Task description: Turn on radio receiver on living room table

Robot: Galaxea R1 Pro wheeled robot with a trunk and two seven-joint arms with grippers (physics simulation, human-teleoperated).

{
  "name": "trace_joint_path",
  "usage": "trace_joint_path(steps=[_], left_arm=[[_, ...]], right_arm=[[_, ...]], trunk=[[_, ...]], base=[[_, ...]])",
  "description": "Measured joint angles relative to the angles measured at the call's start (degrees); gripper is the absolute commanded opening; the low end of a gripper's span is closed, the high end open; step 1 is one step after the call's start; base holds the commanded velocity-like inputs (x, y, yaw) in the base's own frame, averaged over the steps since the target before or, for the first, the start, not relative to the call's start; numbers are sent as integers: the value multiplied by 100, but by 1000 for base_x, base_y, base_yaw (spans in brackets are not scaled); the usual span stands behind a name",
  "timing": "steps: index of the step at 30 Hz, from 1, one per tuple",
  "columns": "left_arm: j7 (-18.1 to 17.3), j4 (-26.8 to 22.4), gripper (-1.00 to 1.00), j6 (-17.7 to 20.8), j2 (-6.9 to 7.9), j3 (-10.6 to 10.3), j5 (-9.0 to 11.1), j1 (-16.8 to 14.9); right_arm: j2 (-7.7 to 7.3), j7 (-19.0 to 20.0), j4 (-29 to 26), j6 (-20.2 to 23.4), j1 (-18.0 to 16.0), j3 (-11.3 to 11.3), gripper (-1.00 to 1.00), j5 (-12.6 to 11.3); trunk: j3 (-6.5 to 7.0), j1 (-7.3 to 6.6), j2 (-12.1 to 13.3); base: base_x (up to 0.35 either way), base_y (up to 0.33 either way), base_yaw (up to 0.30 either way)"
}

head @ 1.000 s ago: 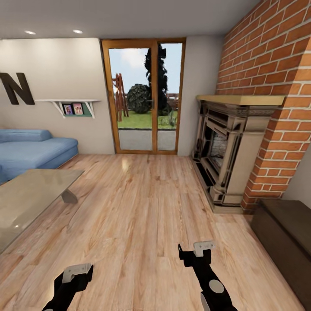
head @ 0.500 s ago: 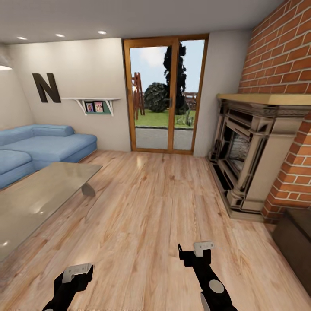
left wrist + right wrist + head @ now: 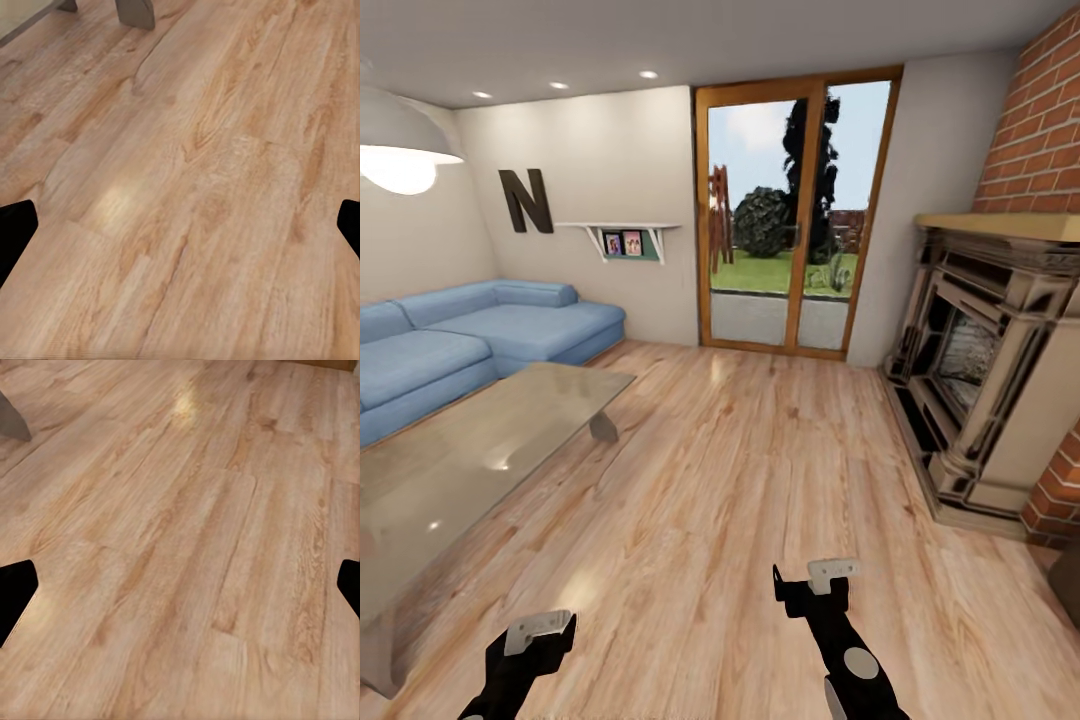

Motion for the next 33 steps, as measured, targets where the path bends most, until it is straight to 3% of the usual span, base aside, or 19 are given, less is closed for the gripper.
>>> trace_joint_path(steps=[33], left_arm=[[0,0,100,0,-3,0,0,-1]], right_arm=[[0,0,3,0,0,0,100,0]], trunk=[[-109,0,0]], base=[[0,0,251]])
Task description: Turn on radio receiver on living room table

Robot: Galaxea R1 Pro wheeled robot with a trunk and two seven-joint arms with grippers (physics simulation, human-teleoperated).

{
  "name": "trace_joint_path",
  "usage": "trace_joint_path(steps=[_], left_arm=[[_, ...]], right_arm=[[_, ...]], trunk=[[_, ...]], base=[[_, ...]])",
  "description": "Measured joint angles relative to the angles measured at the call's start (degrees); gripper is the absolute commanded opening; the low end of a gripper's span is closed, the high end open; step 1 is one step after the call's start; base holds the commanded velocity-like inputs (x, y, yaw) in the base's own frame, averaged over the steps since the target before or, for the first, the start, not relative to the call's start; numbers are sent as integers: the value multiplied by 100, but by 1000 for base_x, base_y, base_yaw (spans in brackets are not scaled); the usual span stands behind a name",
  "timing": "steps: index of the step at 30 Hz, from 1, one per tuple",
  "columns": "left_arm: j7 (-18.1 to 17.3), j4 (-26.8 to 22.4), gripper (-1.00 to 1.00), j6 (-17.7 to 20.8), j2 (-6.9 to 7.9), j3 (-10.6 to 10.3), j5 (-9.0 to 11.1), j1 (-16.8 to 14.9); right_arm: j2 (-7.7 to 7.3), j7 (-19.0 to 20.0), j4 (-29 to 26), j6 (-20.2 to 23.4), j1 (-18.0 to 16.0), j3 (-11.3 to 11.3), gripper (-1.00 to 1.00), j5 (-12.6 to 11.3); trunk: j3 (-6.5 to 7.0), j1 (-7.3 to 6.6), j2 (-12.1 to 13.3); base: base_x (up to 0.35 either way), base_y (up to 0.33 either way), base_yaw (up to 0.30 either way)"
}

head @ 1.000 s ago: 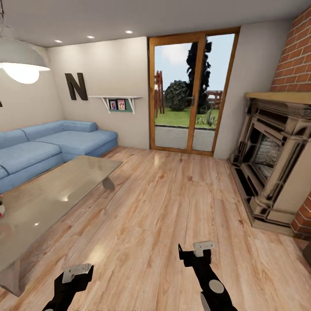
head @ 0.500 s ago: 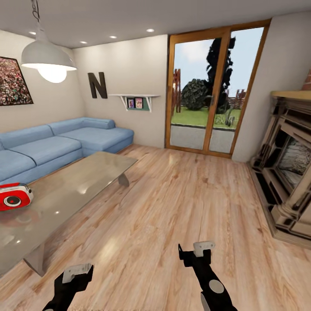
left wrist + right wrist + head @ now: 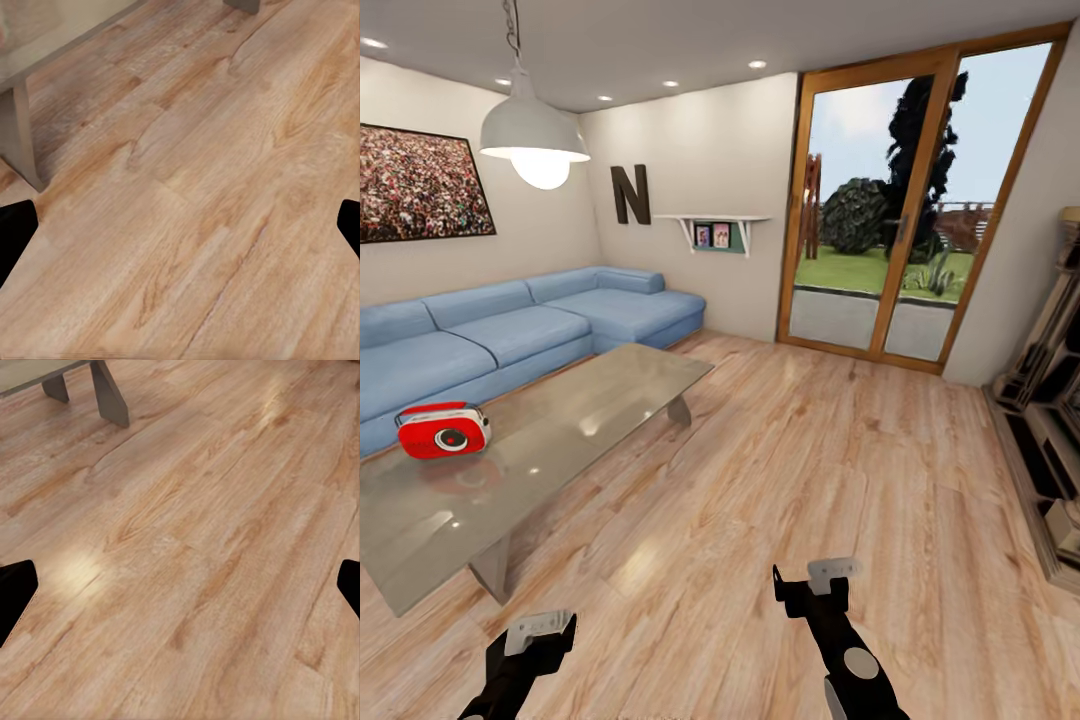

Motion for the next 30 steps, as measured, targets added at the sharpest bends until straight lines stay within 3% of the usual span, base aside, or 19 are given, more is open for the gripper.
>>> trace_joint_path(steps=[30], left_arm=[[0,0,100,0,0,-2,0,1]], right_arm=[[0,-4,-1,0,0,0,100,7]], trunk=[[-101,0,0]], base=[[0,0,254]])
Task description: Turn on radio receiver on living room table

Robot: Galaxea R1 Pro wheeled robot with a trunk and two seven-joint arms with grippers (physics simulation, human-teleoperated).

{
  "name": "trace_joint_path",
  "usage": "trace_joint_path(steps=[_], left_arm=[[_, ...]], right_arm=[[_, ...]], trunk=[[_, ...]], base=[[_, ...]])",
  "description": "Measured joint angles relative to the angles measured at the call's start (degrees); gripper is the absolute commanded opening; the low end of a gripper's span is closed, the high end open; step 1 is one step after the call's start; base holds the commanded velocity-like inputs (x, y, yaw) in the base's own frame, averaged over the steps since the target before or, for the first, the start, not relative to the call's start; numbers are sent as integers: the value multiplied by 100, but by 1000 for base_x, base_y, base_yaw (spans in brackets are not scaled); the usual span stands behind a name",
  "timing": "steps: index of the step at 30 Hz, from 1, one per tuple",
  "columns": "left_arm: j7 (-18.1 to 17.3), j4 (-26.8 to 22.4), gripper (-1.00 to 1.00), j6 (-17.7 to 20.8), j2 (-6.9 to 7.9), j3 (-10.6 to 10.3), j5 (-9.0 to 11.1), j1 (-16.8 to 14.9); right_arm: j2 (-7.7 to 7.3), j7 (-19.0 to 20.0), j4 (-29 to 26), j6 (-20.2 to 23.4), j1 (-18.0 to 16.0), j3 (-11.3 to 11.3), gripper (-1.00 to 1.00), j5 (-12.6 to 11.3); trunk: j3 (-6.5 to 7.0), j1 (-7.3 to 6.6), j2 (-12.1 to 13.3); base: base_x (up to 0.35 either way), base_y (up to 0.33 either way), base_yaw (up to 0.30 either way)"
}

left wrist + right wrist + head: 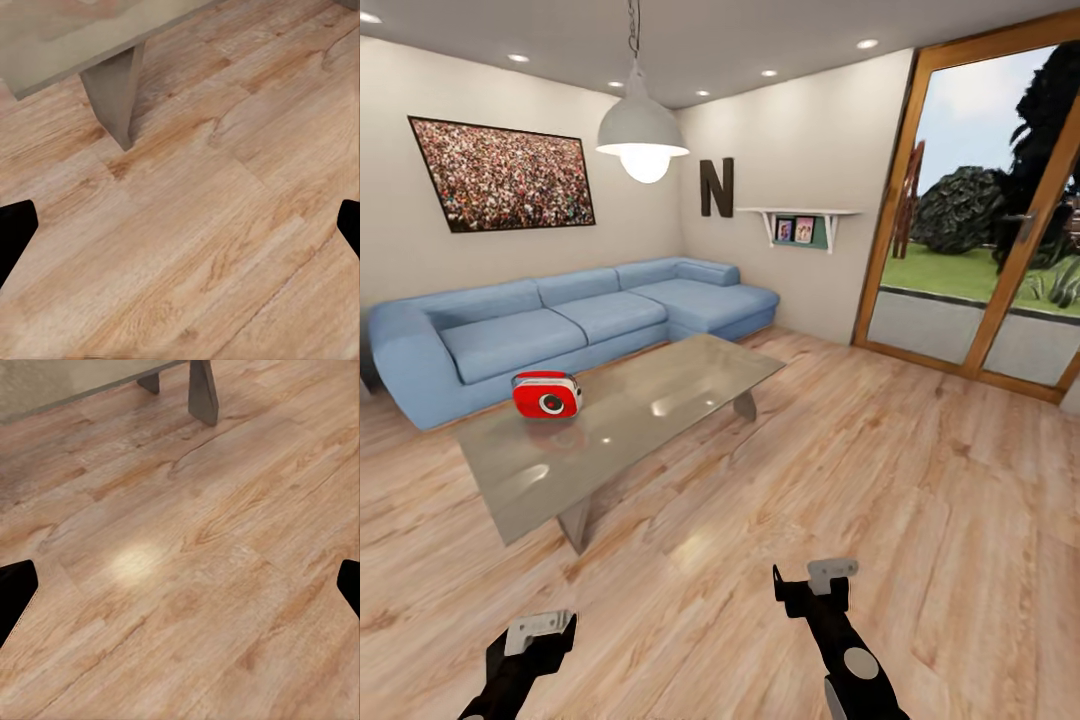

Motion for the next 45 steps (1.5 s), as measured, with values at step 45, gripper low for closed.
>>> trace_joint_path(steps=[45], left_arm=[[0,114,100,0,0,2,0,0]], right_arm=[[-8,4,2,0,0,0,100,2]], trunk=[[-156,0,0]], base=[[0,0,259]])
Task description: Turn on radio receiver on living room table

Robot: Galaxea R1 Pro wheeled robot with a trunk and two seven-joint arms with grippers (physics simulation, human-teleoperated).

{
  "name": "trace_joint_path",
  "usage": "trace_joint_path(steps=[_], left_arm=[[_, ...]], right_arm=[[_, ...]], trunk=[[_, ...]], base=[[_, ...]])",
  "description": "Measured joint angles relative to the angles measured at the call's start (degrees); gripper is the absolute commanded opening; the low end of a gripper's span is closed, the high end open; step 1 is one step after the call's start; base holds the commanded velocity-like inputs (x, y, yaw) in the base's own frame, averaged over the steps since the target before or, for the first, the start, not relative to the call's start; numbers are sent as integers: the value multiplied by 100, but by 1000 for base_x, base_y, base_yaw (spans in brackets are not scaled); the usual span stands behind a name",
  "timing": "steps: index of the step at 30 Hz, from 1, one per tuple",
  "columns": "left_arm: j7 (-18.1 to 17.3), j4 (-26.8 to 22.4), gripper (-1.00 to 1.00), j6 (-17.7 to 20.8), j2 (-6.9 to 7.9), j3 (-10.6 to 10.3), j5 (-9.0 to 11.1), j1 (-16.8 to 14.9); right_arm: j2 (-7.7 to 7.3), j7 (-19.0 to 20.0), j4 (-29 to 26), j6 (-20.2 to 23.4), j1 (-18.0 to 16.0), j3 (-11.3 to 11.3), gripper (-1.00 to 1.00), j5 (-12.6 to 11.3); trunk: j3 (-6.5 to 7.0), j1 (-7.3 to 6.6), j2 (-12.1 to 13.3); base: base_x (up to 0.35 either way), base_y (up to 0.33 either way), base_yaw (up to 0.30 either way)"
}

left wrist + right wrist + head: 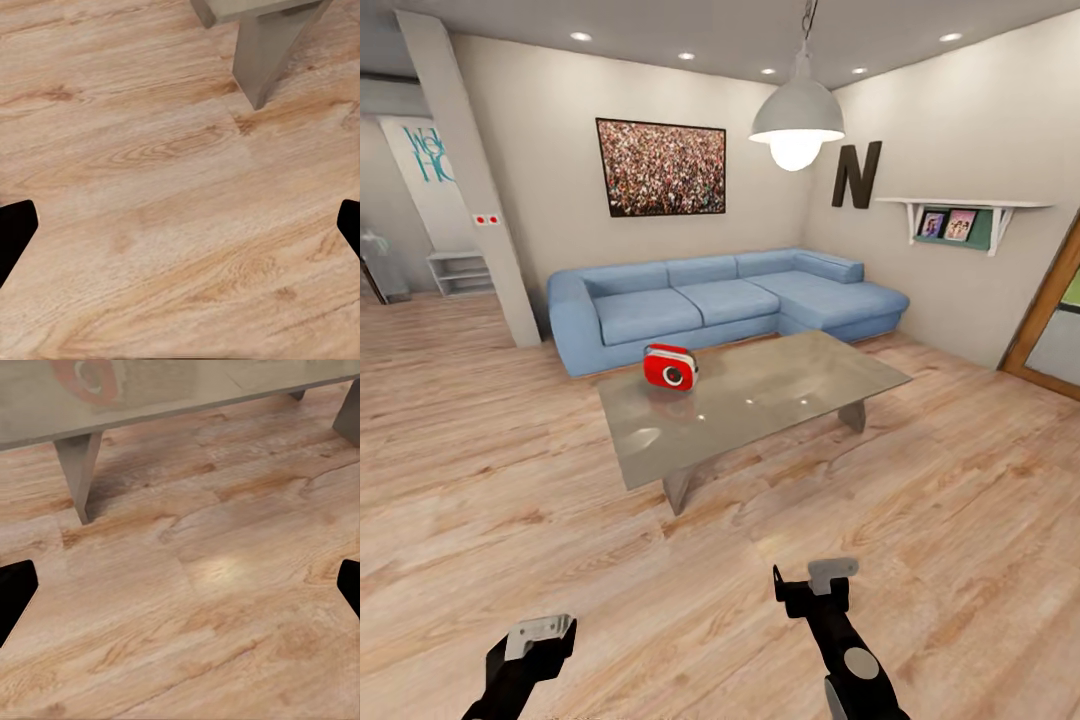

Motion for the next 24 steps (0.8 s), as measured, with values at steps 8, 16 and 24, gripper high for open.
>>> trace_joint_path(steps=[8,16,24], left_arm=[[0,0,100,0,0,0,0,0],[0,0,100,0,0,0,0,0],[0,0,100,-1,0,0,0,0]], right_arm=[[-1,0,1,1,0,0,100,0],[-1,0,1,0,0,0,100,0],[-1,0,1,0,1,0,100,0]], trunk=[[-28,0,0],[-58,0,0],[-91,0,0]], base=[[0,0,259],[0,0,259],[0,0,259]])
